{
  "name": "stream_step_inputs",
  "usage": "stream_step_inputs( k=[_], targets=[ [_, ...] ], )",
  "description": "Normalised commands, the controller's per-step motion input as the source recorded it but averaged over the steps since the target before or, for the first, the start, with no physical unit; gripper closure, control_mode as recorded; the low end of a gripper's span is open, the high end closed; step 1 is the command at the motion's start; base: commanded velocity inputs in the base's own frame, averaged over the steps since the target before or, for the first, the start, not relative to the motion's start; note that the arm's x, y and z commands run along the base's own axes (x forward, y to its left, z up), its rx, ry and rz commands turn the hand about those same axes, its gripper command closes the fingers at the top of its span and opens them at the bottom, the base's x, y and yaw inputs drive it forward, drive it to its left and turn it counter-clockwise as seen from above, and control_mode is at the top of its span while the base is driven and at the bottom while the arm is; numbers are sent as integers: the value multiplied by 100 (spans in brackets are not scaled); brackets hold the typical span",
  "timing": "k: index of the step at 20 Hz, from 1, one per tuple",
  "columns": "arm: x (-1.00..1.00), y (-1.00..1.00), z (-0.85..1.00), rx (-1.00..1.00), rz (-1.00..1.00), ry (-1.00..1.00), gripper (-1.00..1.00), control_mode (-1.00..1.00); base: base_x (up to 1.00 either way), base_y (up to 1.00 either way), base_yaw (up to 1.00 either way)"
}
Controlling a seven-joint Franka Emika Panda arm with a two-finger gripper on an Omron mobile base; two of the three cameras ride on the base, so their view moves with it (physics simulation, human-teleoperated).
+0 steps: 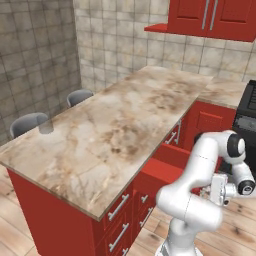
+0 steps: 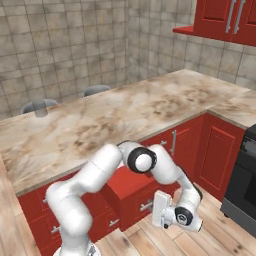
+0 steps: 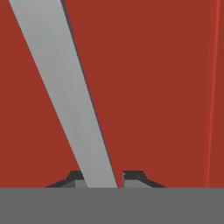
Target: Take a straw from the drawer in front and place it inside the glass cup on the dining counter.
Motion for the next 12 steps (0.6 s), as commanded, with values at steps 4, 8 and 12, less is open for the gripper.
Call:
stream_step_inputs(
  k=[4,8,12],
  targets=[
    [-30,-100,-18,0,6,0,100,-100,0,0,0],
    [-30,-100,-13,0,7,-1,100,-100,0,0,0],
    [-22,-100,-4,0,6,0,100,-100,0,0,0]
  ],
)
